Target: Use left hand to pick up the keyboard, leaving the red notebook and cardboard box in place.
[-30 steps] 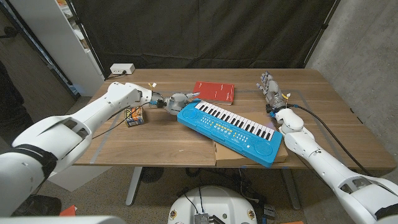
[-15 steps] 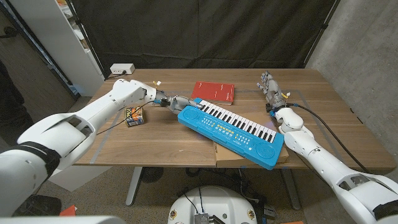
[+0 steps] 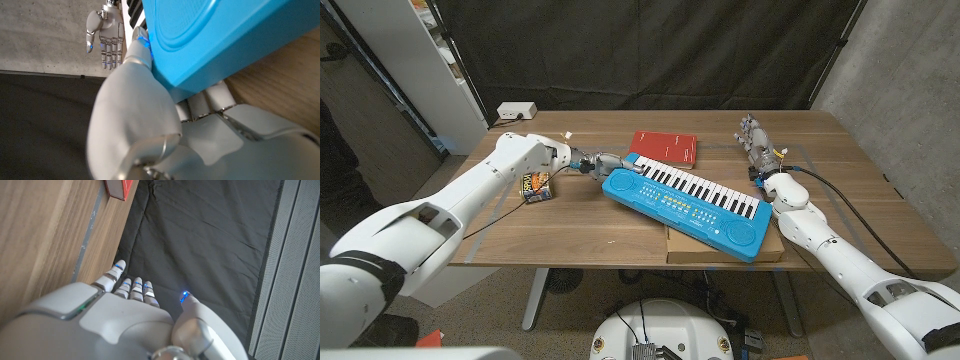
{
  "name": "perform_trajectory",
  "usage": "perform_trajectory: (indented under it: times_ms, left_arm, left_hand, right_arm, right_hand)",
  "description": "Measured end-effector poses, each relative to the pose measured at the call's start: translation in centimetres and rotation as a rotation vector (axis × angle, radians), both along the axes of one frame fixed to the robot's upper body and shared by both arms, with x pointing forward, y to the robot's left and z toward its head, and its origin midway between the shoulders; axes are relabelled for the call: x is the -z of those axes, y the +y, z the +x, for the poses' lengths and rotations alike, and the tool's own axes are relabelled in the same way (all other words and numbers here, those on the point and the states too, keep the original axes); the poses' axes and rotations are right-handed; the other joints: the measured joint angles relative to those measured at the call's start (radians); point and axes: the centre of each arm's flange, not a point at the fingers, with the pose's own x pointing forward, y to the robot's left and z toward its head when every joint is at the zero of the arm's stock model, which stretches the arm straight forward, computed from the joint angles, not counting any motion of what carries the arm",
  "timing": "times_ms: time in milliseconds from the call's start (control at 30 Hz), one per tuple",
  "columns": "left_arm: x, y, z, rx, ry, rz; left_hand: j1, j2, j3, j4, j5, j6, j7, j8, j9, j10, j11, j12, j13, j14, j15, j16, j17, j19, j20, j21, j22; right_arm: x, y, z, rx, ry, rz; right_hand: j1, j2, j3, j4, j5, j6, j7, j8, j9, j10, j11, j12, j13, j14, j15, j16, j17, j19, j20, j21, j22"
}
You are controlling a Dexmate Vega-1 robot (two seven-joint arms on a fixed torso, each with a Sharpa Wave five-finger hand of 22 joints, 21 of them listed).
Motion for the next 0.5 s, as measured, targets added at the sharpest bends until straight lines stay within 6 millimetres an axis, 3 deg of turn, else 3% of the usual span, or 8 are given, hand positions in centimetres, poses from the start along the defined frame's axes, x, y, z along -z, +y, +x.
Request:
perform_trajectory:
  times_ms: [500]
  left_arm:
    - [0.2,0.2,-1.2,-0.075,-0.052,-0.109]
  left_hand:
    - [0.015,-0.015,0.005,-0.004,-0.008,0.026,0.024,-0.001,-0.036,0.025,0.025,-0.01,0.0,0.01,0.01,0.017,0.0,0.0,0.0,0.037,0.012]
  right_arm:
    - [-0.4,0.0,-0.5,-0.003,-0.014,-0.016]
  right_hand:
    - [0.0,0.0,0.0,0.0,0.005,0.0,0.0,0.0,0.0,0.0,0.0,0.0,0.0,0.0,0.0,0.0,0.0,0.0,0.0,0.0,0.0]
